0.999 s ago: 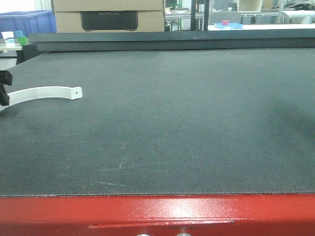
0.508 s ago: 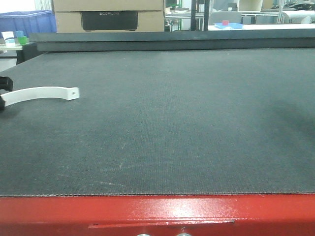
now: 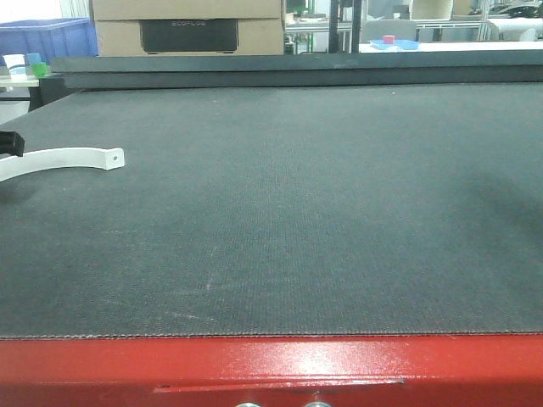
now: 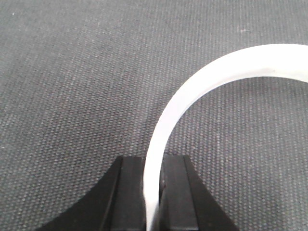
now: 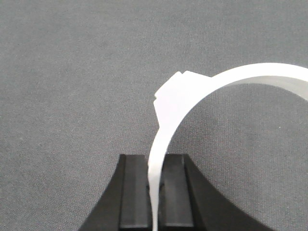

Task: Grab PVC pipe and place in blue bin
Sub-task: 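Close the left gripper on the pipe rim and lift it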

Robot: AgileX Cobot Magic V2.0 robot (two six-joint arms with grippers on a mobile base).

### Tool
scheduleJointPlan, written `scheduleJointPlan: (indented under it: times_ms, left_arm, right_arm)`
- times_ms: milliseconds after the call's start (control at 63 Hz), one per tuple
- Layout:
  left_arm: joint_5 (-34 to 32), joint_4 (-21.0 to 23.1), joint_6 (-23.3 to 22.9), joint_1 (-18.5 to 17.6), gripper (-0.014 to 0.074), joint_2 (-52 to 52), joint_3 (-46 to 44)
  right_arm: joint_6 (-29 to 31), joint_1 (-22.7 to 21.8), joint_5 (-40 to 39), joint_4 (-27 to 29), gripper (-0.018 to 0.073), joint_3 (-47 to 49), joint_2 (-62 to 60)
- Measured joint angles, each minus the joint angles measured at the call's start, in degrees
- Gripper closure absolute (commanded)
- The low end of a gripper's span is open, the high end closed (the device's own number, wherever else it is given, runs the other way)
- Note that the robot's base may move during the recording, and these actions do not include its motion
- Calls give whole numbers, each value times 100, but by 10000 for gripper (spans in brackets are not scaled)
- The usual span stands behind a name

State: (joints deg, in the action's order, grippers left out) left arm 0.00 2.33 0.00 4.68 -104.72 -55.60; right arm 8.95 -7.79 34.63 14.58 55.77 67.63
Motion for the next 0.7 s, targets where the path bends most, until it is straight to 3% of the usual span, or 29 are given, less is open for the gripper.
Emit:
scheduleJointPlan:
  times_ms: [698]
  left_arm:
    - [660, -316, 0, 0, 707, 2403, 0]
  right_arm:
    - [23, 0, -70, 10, 727, 0, -1136]
